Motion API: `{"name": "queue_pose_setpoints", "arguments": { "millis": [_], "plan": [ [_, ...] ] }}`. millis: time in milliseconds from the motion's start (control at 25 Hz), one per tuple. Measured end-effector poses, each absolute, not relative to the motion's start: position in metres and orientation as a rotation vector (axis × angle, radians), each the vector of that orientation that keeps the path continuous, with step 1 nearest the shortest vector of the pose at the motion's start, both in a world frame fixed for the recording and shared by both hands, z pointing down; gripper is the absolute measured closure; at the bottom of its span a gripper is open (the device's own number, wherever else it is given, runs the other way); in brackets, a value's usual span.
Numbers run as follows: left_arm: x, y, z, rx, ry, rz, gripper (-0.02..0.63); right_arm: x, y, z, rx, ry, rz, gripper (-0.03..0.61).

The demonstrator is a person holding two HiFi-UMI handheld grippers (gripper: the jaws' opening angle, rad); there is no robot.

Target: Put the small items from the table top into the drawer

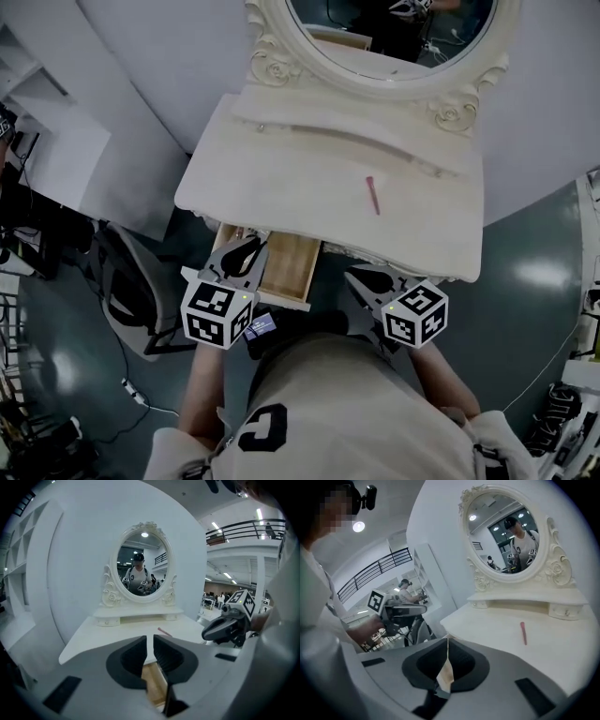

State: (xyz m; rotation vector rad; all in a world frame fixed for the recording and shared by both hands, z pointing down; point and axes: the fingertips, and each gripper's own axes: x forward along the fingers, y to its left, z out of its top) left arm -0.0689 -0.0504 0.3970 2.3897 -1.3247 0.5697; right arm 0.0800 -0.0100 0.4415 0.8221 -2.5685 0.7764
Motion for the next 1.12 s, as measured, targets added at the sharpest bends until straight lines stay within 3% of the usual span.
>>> {"name": "queue_pose_setpoints", "arguments": {
  "millis": [440,1000,1080,1120],
  "plan": [
    [-0.045,-0.051,0.397,2.389,-1.253,0.596,0.549,0.149,-0.111,0.479,1.142,-2.387,0.606,0.549],
    [-0.04,-0.063,0.405,2.346,-1.15,0.534,0.549,0.165,-0.177,0.516,1.264,-2.275,0.512,0.542],
    [-0.04,-0.065,0.405,2.351,-1.146,0.54,0.548,0.166,-0.182,0.524,1.259,-2.261,0.533,0.416],
    [-0.04,-0.066,0.405,2.353,-1.142,0.542,0.549,0.168,-0.185,0.528,1.263,-2.248,0.535,0.417]
  ]
}}
